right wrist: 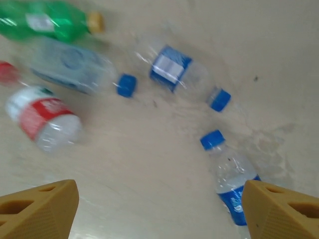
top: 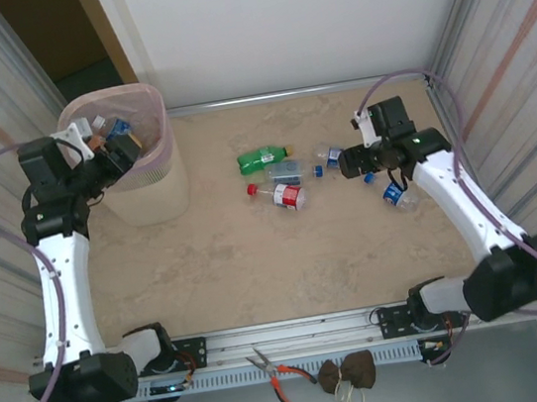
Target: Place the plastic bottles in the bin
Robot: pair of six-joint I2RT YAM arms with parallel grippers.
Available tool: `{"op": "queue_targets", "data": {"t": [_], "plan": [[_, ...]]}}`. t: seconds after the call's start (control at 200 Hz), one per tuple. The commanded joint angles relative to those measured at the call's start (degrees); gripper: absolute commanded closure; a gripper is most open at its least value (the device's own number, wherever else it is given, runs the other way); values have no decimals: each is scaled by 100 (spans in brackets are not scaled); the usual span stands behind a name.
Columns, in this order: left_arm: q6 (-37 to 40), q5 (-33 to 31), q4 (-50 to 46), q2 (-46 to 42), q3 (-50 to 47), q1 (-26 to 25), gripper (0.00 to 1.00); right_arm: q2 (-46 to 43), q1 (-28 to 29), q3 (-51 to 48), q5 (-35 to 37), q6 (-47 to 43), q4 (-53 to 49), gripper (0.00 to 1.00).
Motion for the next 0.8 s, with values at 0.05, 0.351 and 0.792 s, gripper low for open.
{"op": "queue_targets", "data": {"t": [0.05,0.351,0.792], "plan": [[135,242,111,-287,-345,-75,50,832,-52,247,1153,-894,-489,21],[-50,339,302,-459,-764,-220,52,2397,-71,623,1982,-1346,-529,31],[-320,460,589,-513,-977,-216,52,3439,48,847,2083,-1854,-210,41]]}}
